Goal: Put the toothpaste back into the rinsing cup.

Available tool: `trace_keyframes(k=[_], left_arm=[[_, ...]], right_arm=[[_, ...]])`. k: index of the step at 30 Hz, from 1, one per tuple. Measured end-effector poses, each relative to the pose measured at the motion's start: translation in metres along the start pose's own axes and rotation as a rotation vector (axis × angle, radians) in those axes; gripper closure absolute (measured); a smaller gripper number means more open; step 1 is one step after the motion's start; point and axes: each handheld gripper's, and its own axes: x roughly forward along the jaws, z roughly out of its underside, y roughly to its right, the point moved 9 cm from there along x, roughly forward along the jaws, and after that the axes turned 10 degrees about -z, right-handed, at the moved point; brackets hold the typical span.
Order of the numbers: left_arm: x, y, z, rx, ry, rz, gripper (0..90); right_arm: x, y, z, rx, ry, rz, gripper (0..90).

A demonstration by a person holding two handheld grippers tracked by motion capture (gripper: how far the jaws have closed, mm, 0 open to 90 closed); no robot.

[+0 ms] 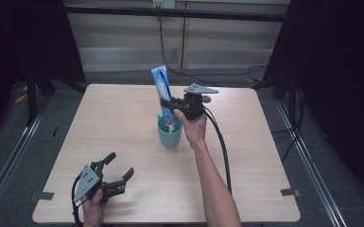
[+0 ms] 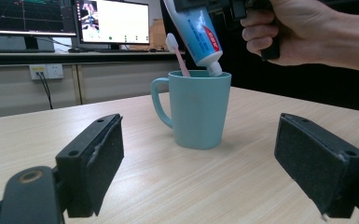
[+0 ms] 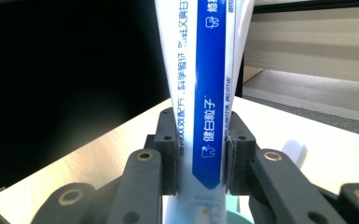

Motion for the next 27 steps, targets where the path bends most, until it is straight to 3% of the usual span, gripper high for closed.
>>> trace_keyframes(k=[1, 3, 5, 12, 27], left_arm=[[0.0, 0.0, 0.0, -0.015, 0.001, -0.019, 15.6], [0.0, 0.0, 0.0, 0.0, 0.0, 0.0, 15.6], [0.0, 0.0, 0.0, -0.023, 0.001, -0.016, 15.6], [0.0, 0.0, 0.0, -0.019, -0.001, -0.014, 15.6], [-0.001, 0.0, 0.0, -0.015, -0.005, -0.012, 15.6]], right_arm=[[0.0, 0.002, 0.004, 0.005, -0.006, 0.008, 71.6], [-0.001, 0.004, 0.007, 0.009, -0.003, 0.012, 71.7], [-0.001, 0.006, 0.01, 0.021, -0.001, 0.009, 71.7], [0.0, 0.009, 0.02, 0.05, 0.0, 0.003, 71.5], [0.003, 0.01, 0.037, 0.048, -0.023, 0.003, 71.1]])
